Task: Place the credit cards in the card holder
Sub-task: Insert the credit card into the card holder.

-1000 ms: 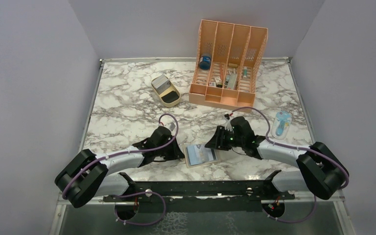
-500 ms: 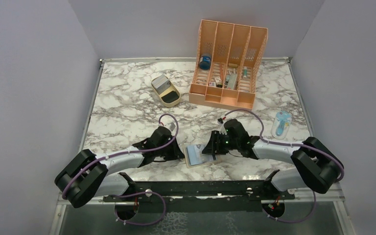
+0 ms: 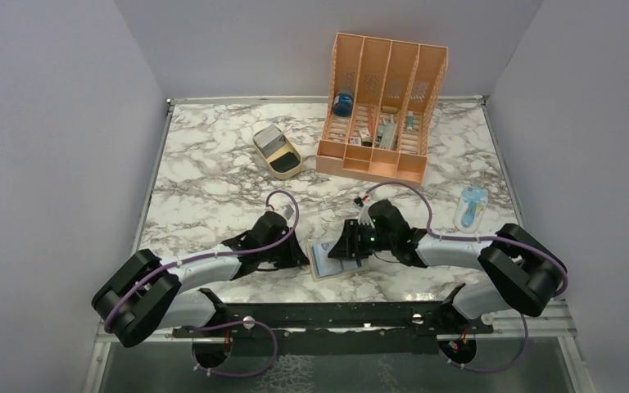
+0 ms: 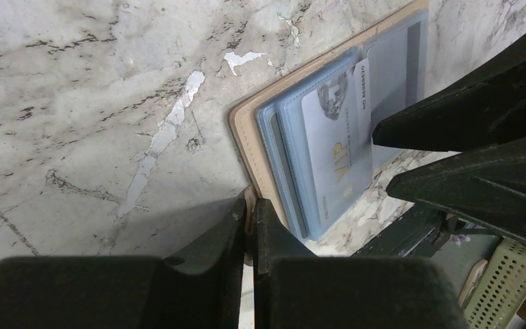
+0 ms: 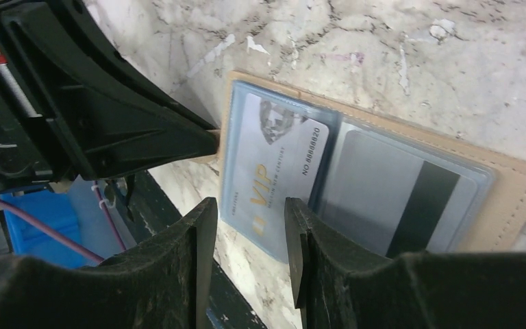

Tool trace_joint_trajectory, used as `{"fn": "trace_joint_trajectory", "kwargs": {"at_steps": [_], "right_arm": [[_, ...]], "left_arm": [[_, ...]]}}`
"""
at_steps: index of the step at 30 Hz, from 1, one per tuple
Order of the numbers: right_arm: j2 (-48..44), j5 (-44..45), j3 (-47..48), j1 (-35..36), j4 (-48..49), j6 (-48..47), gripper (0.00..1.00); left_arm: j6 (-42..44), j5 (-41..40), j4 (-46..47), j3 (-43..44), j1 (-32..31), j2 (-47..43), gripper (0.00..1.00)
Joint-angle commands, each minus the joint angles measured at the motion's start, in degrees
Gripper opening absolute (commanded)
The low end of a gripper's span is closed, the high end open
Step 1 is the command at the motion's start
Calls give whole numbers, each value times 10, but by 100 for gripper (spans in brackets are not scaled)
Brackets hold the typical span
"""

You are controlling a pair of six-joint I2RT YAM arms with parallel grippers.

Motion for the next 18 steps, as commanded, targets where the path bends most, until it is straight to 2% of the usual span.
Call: {"fn": "trace_joint_trajectory", "kwargs": {"at_steps": [1,5,11,18], "right_arm": [[-7,-28,-5,4,46,-19,42],[-8,-28,2,4,25,-26,42],[-30,48,17,4,-64,-28,45],[2,42,22,5,-49,-22,44]], "left_arm": [[10,-12,-30,-5,-6,13,9],[10,-14,-31,-4,-7,13,9],[7,-15,-31,-6,-6,7,9],[6,-15,-31,-7,-8,3,9]]}}
